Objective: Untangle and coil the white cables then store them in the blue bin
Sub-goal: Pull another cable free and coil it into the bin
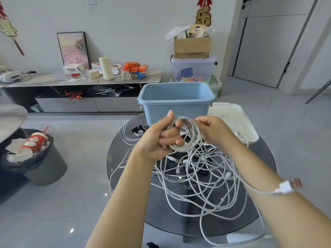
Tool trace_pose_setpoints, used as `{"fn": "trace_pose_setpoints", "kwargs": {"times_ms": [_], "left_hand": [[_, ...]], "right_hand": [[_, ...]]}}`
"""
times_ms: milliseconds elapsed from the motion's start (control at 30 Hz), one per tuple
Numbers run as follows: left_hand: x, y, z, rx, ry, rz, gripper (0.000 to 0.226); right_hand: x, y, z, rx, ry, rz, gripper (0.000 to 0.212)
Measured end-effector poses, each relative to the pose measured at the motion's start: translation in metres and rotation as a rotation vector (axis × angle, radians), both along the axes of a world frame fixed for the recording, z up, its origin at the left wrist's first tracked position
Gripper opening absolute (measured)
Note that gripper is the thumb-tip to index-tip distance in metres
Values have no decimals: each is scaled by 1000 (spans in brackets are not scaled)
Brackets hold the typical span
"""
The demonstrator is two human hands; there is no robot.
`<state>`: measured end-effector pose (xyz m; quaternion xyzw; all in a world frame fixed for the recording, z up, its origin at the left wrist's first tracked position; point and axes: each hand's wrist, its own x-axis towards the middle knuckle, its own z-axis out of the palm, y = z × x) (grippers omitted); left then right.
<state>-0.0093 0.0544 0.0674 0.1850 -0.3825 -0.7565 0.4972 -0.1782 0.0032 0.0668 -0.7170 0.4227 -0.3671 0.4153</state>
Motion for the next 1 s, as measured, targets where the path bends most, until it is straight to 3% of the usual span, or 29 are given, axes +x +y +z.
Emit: {"fn": "trace_pose_setpoints", "kwargs": {"times_ms": [133, 200, 333, 500, 600, 733, 800, 933, 1000], "left_hand": [[8, -7, 3, 147, 394, 293, 41], [12, -12, 2, 215, 488, 483, 37], [19, -14, -1, 250, 369, 748, 36], [28, -13, -8, 224, 166, 899, 33], [22, -16, -12, 159, -90, 942, 30], [13, -16, -16, -43, -744, 1016, 38], [6, -12, -13, -144, -963, 980, 32], [-2, -5, -7, -339, -1340, 809, 34], [-1, -3, -6, -348, -1459, 664, 39]], "right_hand": [[6, 0, -18, 212, 72, 140, 25], [11, 3, -22, 242, 186, 202, 25], [11, 11, -17, 224, 393, 262, 24], [3, 17, 5, 265, 288, 283, 23], [6, 24, 15, 327, 132, 324, 22], [7, 29, 20, 449, -24, 365, 30], [7, 29, 20, 520, -81, 353, 29], [4, 27, 25, 501, 46, 377, 28], [-2, 23, 28, 386, 163, 342, 22]]}}
